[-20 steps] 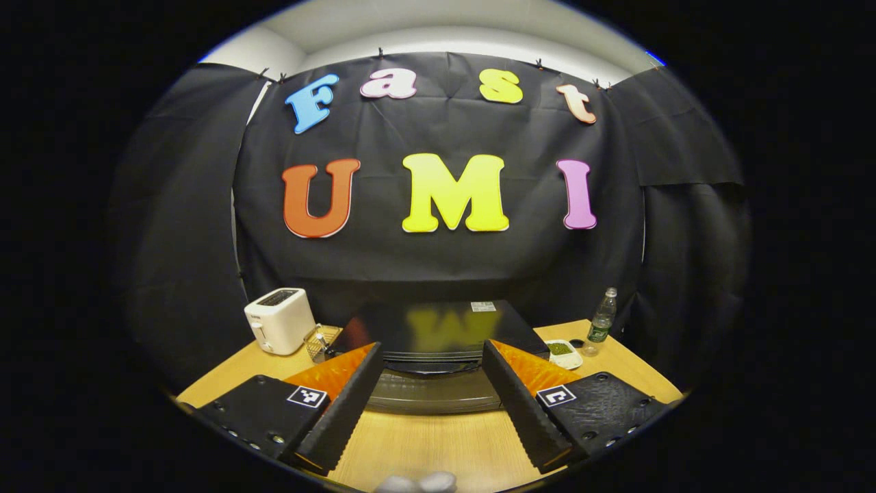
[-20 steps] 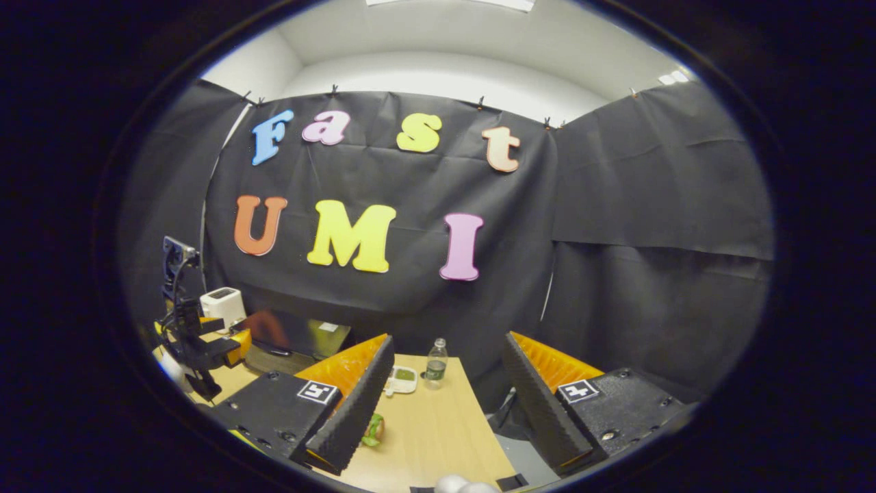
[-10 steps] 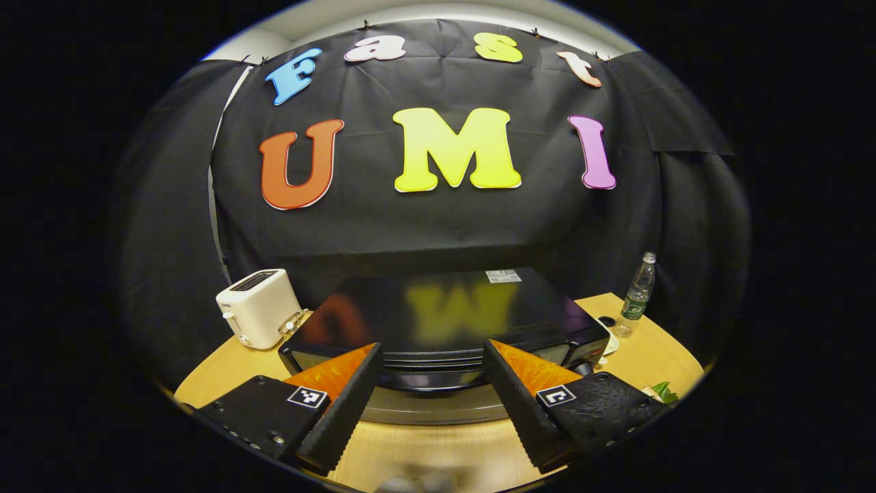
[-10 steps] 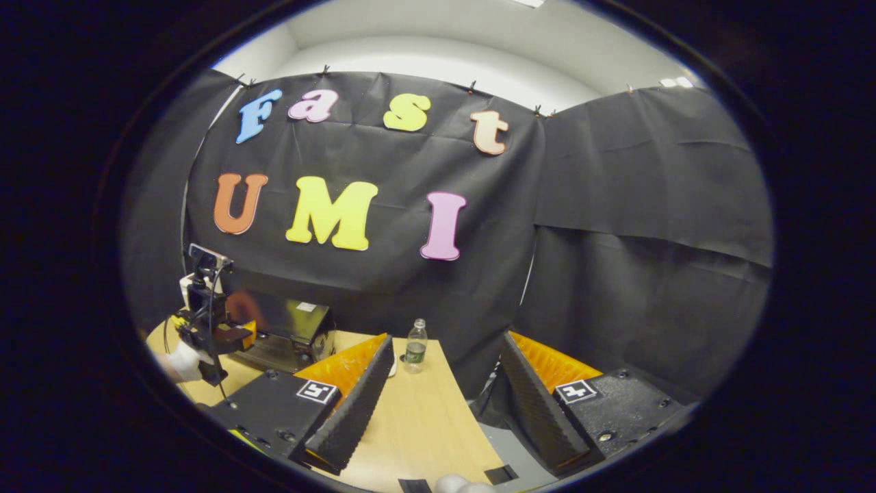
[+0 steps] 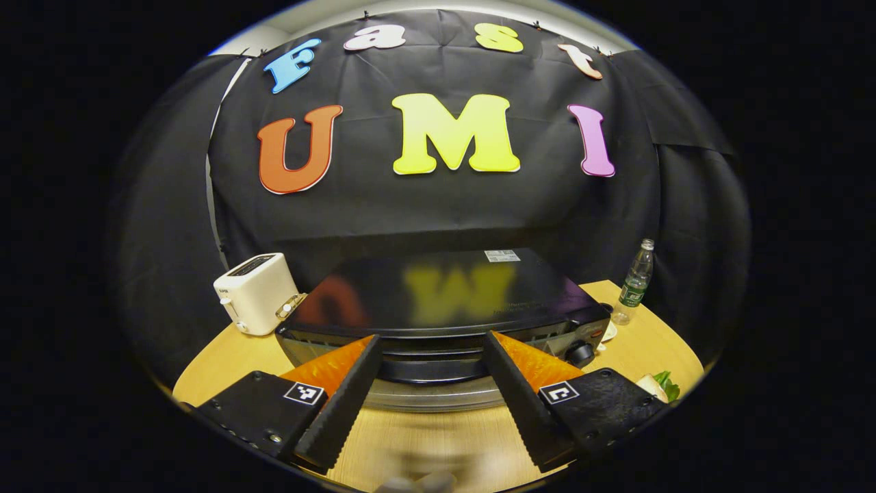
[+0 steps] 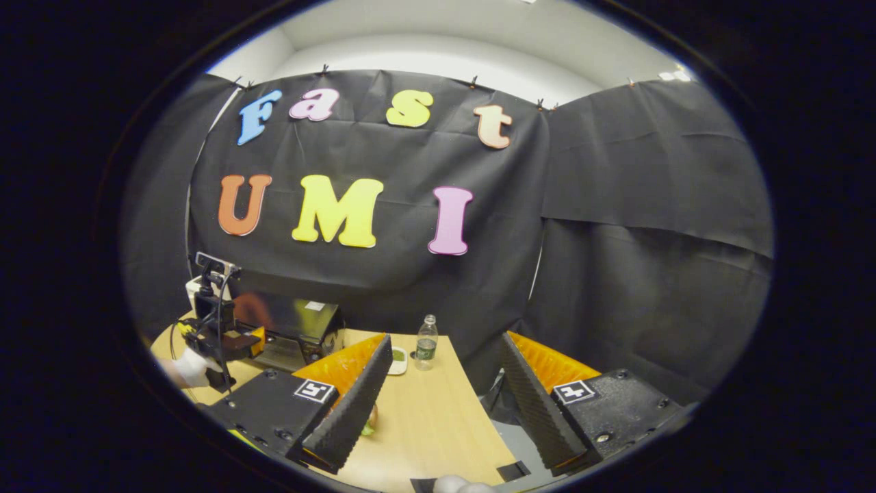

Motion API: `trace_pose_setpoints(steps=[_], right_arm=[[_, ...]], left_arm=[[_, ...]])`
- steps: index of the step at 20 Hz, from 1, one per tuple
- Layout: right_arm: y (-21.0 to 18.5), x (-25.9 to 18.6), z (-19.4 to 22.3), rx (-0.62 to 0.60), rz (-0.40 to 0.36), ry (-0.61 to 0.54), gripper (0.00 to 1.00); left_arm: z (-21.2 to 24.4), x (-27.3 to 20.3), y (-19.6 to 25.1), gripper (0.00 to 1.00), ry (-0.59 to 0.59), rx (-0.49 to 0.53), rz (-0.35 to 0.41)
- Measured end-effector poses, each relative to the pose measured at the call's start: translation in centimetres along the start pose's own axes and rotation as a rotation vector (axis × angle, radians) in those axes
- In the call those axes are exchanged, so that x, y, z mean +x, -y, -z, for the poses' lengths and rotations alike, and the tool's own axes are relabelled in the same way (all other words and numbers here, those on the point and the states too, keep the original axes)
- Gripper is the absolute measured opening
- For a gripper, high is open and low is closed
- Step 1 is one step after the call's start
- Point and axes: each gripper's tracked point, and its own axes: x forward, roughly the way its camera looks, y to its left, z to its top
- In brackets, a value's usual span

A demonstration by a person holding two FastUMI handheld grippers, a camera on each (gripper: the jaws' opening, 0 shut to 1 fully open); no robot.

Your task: Open the electric oven with the left hand, put the food in, and close the electric oven.

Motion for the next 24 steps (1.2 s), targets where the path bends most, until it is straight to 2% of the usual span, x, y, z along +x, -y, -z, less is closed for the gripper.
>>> trace_pose_setpoints(steps=[8, 9, 10, 11, 12, 13, 18, 19, 20, 21, 22, 24], right_arm=[[-1.5, -1.3, 1.6, -0.015, -0.039, -0.025, 0.96], [-1.7, -1.5, 1.7, -0.015, -0.043, -0.029, 1.00], [-1.8, -1.6, 2.0, -0.019, -0.046, -0.033, 0.96], [-1.9, -1.8, 1.9, -0.022, -0.049, -0.036, 0.95], [-1.9, -1.8, 2.2, -0.026, -0.049, -0.040, 1.00], [-2.0, -1.9, 2.4, -0.030, -0.051, -0.044, 0.95], [-2.5, -2.6, 4.0, -0.049, -0.057, -0.076, 0.95], [-2.6, -2.7, 4.3, -0.051, -0.057, -0.084, 1.00], [-2.7, -2.7, 4.7, -0.049, -0.057, -0.090, 0.95], [-2.8, -2.8, 5.0, -0.047, -0.057, -0.097, 1.00], [-2.8, -2.8, 5.3, -0.046, -0.056, -0.104, 0.96], [-3.0, -2.9, 5.7, -0.049, -0.056, -0.114, 0.96]], left_arm=[[5.1, -5.2, 0.3, 0.98, -0.061, -0.005, 0.016], [6.3, -5.8, 0.3, 0.98, -0.083, -0.007, 0.019], [7.1, -6.5, 0.5, 0.98, -0.096, -0.011, 0.025], [7.9, -6.8, 0.4, 0.99, -0.091, -0.001, 0.027], [8.6, -7.1, 0.5, 0.98, -0.099, 0.007, 0.028], [8.9, -7.3, 0.5, 0.98, -0.095, 0.009, 0.029], [11.1, -8.1, 0.5, 0.98, -0.118, -0.003, 0.027], [11.7, -8.2, 0.6, 0.98, -0.125, -0.002, 0.027], [12.3, -8.3, 0.7, 0.98, -0.135, -0.002, 0.028], [13.2, -8.6, 0.8, 0.99, -0.153, -0.004, 0.029], [14.0, -8.8, 1.0, 0.98, -0.170, -0.008, 0.030], [15.2, -8.8, 1.0, 0.98, -0.195, -0.001, 0.033]])
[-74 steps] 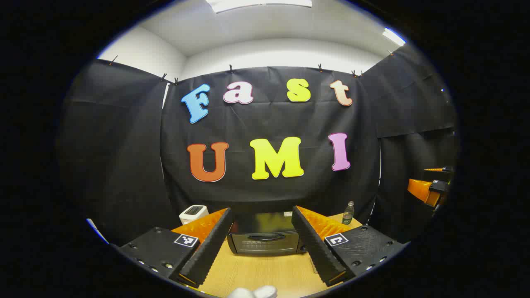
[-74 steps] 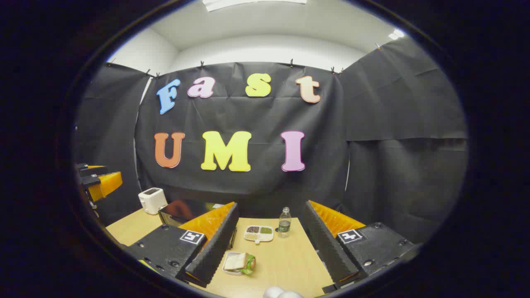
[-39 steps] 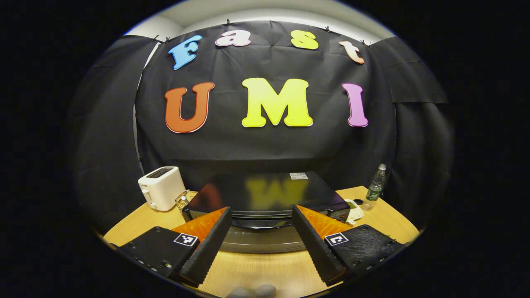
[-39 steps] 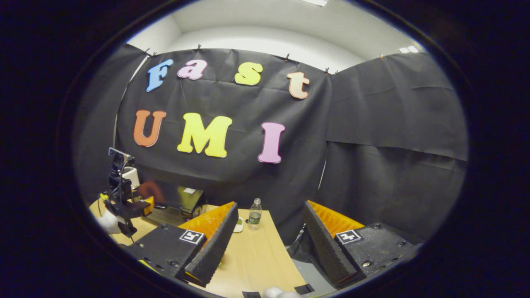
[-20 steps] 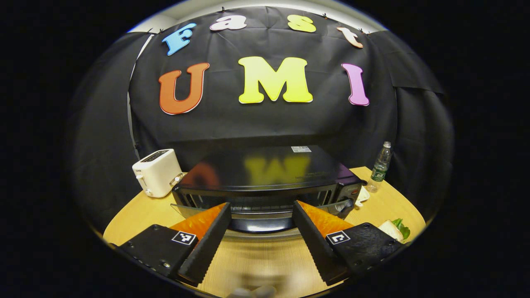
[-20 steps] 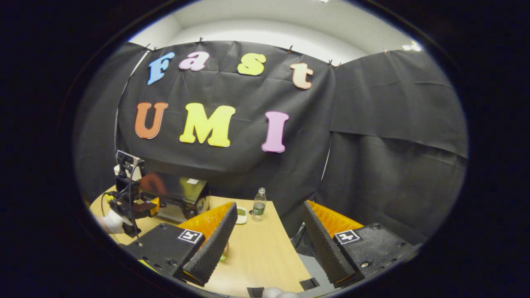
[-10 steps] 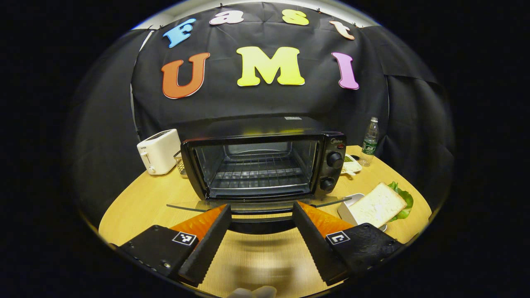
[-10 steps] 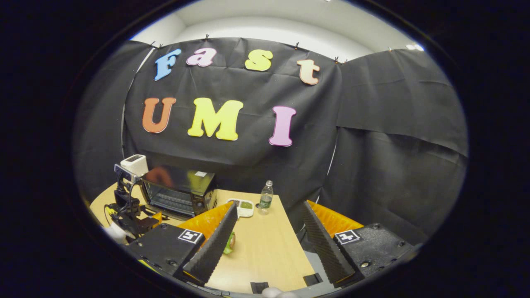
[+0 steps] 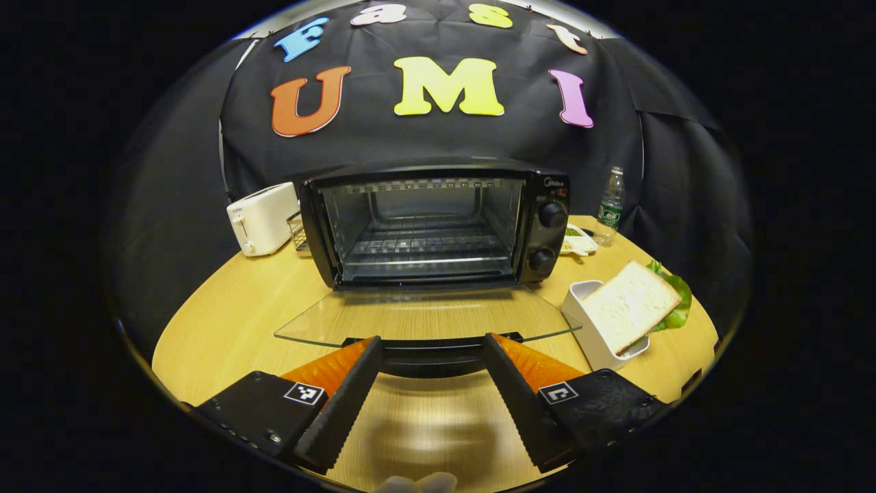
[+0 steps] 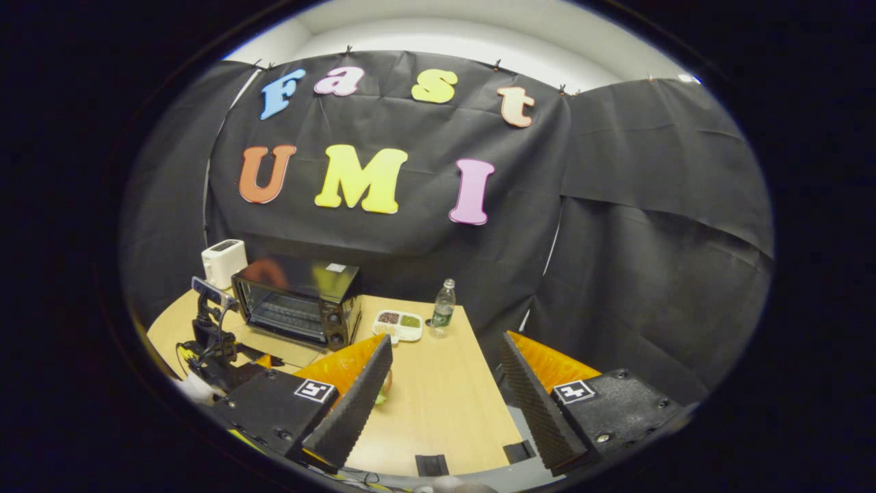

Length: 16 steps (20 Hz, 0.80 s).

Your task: Open the electric oven with the left hand, put the food in, and close the electric oven.

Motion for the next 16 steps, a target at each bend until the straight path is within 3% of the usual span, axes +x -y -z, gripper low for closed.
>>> trace_pose_setpoints(steps=[5, 6, 7, 16], right_arm=[[-0.3, 0.1, 1.3, -0.013, -0.001, -0.033, 0.96], [-0.5, 0.2, 1.6, -0.016, -0.003, -0.039, 1.00], [-0.7, 0.4, 2.0, -0.019, -0.006, -0.046, 0.96], [-2.0, 2.6, 4.0, -0.005, -0.055, -0.072, 0.96]], left_arm=[[3.6, 0.9, -0.2, 0.96, -0.085, -0.023, 0.003], [4.2, 1.0, -0.2, 0.96, -0.105, -0.029, 0.003], [4.4, 1.0, -0.3, 0.96, -0.106, -0.027, 0.003], [1.5, -1.1, -1.7, 0.96, -0.038, -0.018, 0.008]])
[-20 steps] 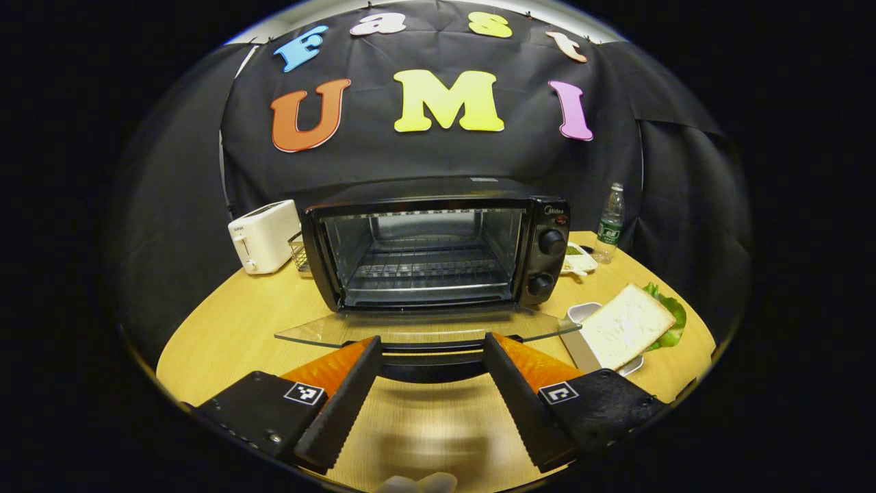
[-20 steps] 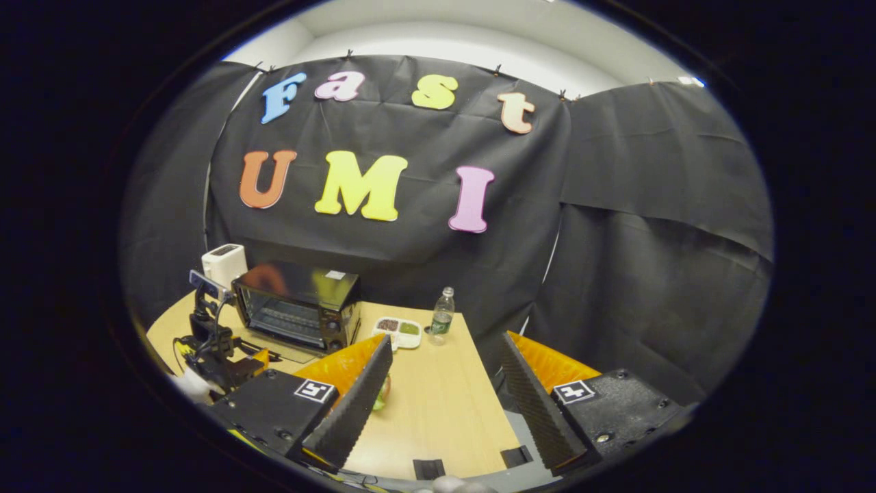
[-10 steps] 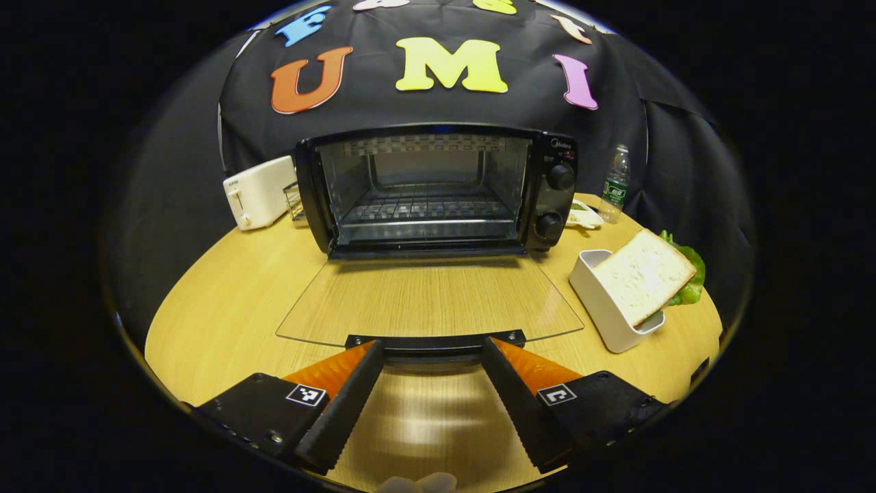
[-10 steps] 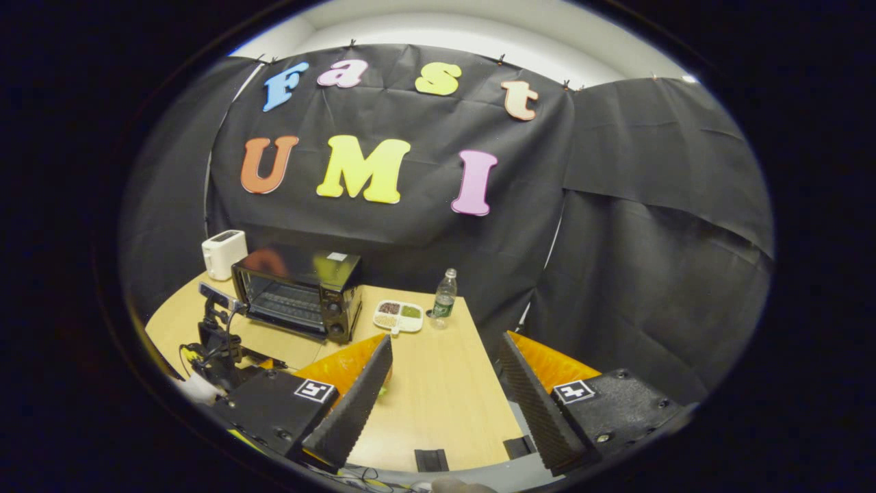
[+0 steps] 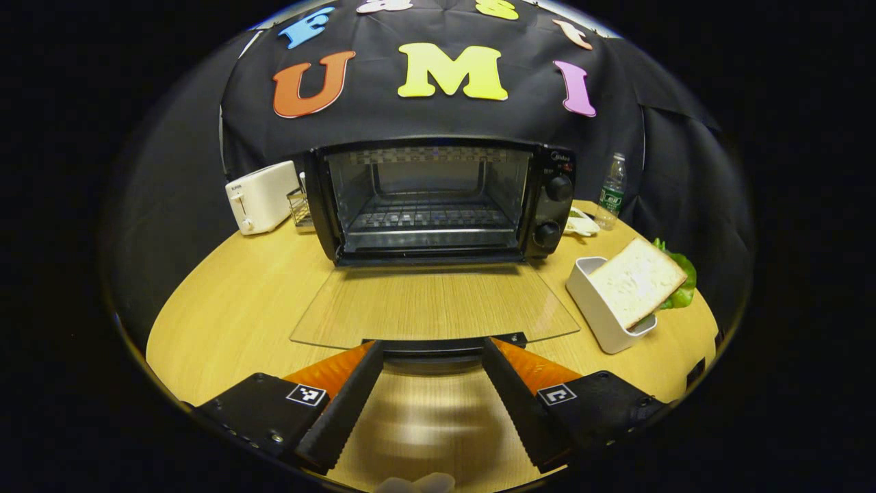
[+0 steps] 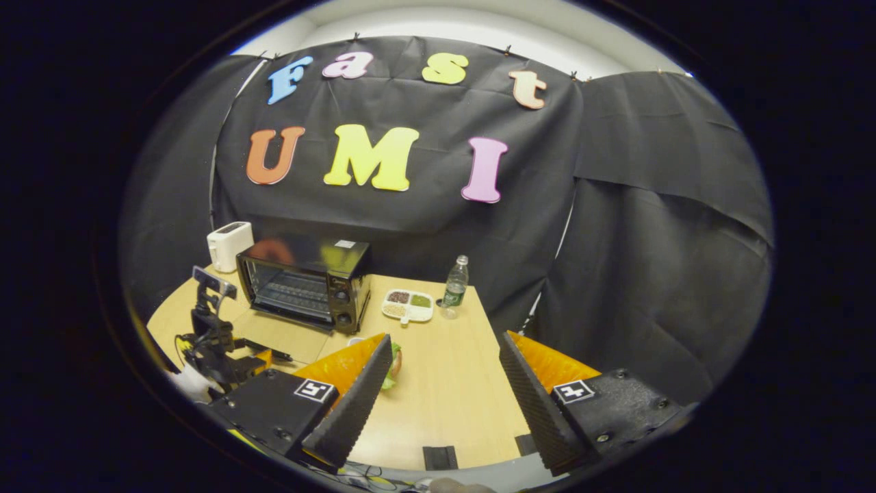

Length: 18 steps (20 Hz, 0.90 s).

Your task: Open the electric oven with the left hand, put the food in, and close the electric oven.

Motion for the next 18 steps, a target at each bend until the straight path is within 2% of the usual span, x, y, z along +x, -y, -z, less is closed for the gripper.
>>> trace_pose_setpoints(steps=[4, 5, 6, 10, 12, 13, 14, 15, 18], right_arm=[[-1.0, 3.3, 3.6, 0.042, -0.088, -0.060, 0.96], [-1.3, 4.4, 4.8, 0.064, -0.115, -0.087, 1.00], [-1.6, 5.5, 6.2, 0.090, -0.145, -0.117, 0.96], [-4.2, 9.6, 10.5, 0.193, -0.309, -0.244, 0.96], [-5.3, 11.9, 12.0, 0.239, -0.375, -0.302, 0.88], [-6.0, 13.0, 12.5, 0.259, -0.415, -0.327, 0.88], [-6.7, 14.1, 12.9, 0.276, -0.452, -0.352, 0.97], [-7.1, 15.1, 13.0, 0.287, -0.484, -0.371, 0.87], [-8.6, 18.1, 13.4, 0.295, -0.573, -0.432, 0.85]], left_arm=[[-4.7, -4.0, -1.6, 0.96, 0.097, -0.006, -0.030], [-6.0, -5.1, -1.8, 0.96, 0.126, -0.012, -0.037], [-7.1, -6.3, -2.0, 0.96, 0.144, -0.018, -0.049], [-12.5, -10.6, -2.3, 0.96, 0.237, -0.025, -0.105], [-15.0, -12.4, -2.0, 0.96, 0.284, -0.030, -0.125], [-15.9, -13.2, -1.7, 0.96, 0.301, -0.037, -0.134], [-16.6, -13.9, -1.6, 0.96, 0.308, -0.044, -0.146], [-17.2, -14.6, -1.3, 0.96, 0.313, -0.050, -0.159], [-19.0, -16.1, -0.8, 0.96, 0.331, -0.049, -0.201]])
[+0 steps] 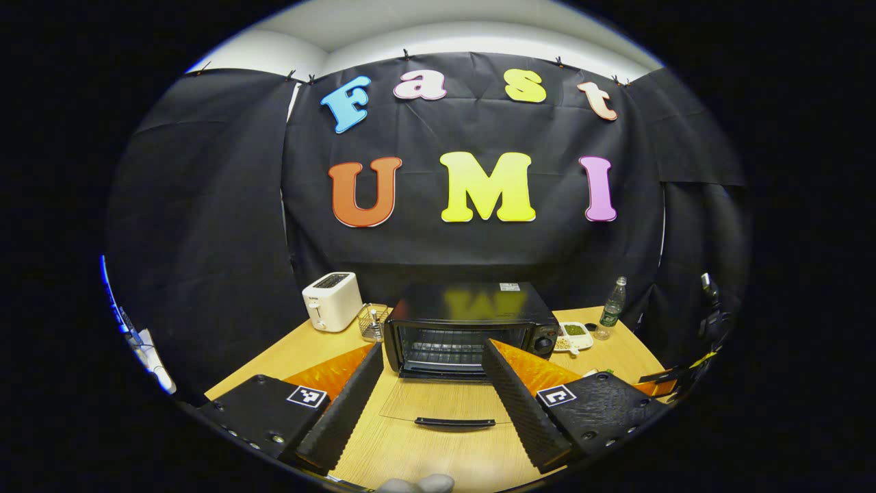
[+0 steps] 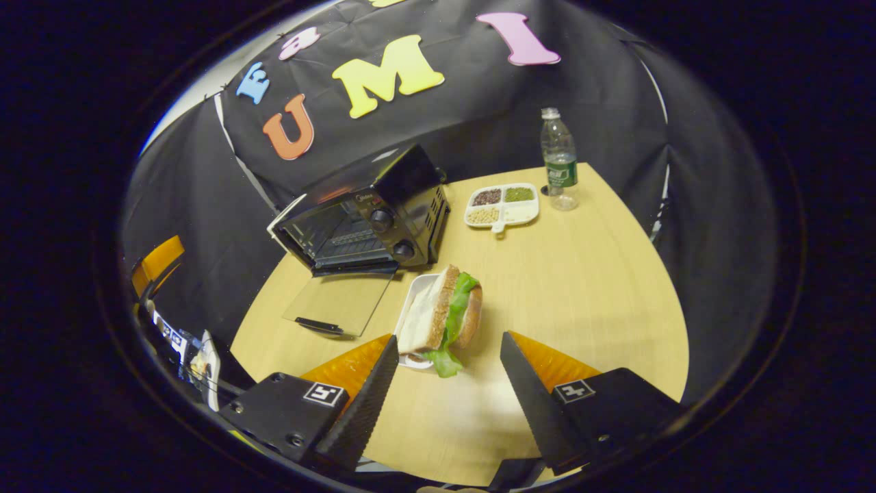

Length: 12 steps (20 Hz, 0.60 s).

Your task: Open the electric oven with the left hand, put the food in, and close the electric oven.

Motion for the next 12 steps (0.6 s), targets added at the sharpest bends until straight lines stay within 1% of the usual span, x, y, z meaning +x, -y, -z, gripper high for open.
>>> trace_pose_setpoints(steps=[1, 2, 5, 8, 9, 10, 11, 12], right_arm=[[0.3, 0.9, -0.3, 0.005, -0.018, -0.018, 0.85], [0.4, 1.8, -0.5, 0.010, -0.039, -0.042, 0.85], [0.7, 4.3, -0.6, 0.034, -0.096, -0.120, 0.85], [0.7, 6.2, -0.2, 0.071, -0.148, -0.197, 0.81], [0.5, 6.7, -0.3, 0.087, -0.166, -0.211, 0.89], [0.2, 6.6, -0.2, 0.106, -0.188, -0.229, 0.74], [-0.1, 6.7, -0.1, 0.128, -0.210, -0.241, 0.63], [-0.2, 6.9, -0.3, 0.140, -0.215, -0.249, 0.58]], left_arm=[[-0.4, -0.1, 0.2, 1.00, 0.003, 0.003, -0.012], [-0.7, -0.2, 0.4, 0.96, 0.003, 0.007, -0.026], [-1.4, -0.4, 0.6, 0.95, 0.014, 0.027, -0.085], [-1.7, -0.5, 1.4, 0.95, 0.006, 0.026, -0.111], [-1.7, -0.4, 1.4, 0.96, 0.001, 0.025, -0.124], [-1.7, -0.3, 1.4, 0.96, -0.004, 0.019, -0.133], [-1.8, -0.3, 1.5, 0.96, -0.006, 0.013, -0.140], [-1.8, -0.3, 1.7, 0.96, -0.004, 0.006, -0.143]])
